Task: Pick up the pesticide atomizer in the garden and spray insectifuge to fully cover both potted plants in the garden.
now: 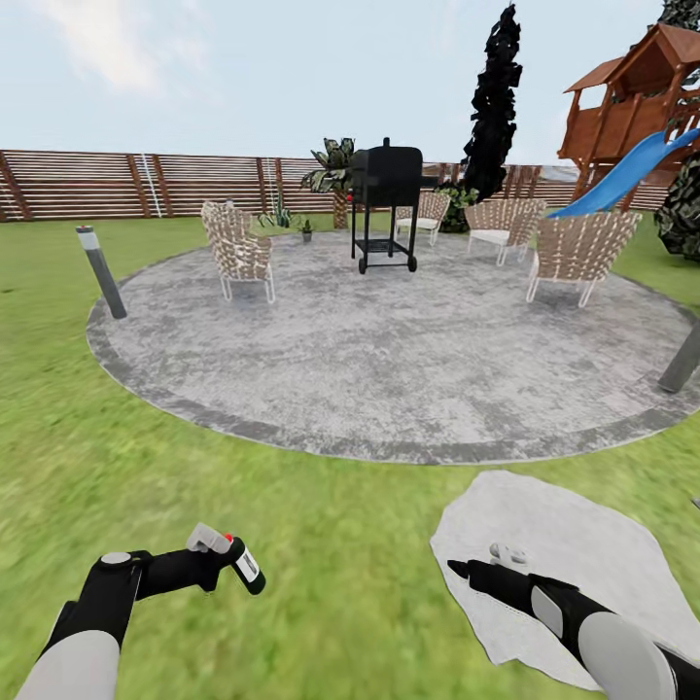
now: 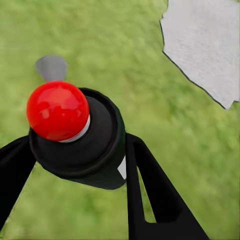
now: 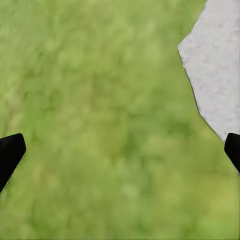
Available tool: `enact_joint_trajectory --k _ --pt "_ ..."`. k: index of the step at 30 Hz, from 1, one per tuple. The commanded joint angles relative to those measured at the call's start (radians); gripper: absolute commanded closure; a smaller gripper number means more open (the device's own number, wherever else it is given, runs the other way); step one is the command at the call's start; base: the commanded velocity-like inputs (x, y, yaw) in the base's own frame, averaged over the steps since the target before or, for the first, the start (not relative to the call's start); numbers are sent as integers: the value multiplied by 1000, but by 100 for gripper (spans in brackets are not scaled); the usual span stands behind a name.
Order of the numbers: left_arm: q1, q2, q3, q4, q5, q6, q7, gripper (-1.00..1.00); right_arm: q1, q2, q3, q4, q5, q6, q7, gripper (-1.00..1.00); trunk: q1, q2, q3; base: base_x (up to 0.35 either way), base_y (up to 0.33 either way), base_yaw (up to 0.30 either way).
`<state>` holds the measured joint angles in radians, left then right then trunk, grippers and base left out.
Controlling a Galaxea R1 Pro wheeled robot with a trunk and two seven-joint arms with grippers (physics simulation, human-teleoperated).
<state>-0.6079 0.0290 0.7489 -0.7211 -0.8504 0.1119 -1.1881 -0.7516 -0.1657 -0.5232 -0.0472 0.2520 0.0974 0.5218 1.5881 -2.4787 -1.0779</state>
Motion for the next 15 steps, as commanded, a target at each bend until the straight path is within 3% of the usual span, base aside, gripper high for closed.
enact_joint_trajectory --k 1,15 --pt "-1 -1 4 -1 -4 9 -5 100 0 0 -9 -2 7 7 4 -100 0 0 -1 335 0 0" --pt "-1 -1 4 0 -4 9 -5 100 0 0 -8 -2 7 7 4 -100 0 0 -1 335 0 0"
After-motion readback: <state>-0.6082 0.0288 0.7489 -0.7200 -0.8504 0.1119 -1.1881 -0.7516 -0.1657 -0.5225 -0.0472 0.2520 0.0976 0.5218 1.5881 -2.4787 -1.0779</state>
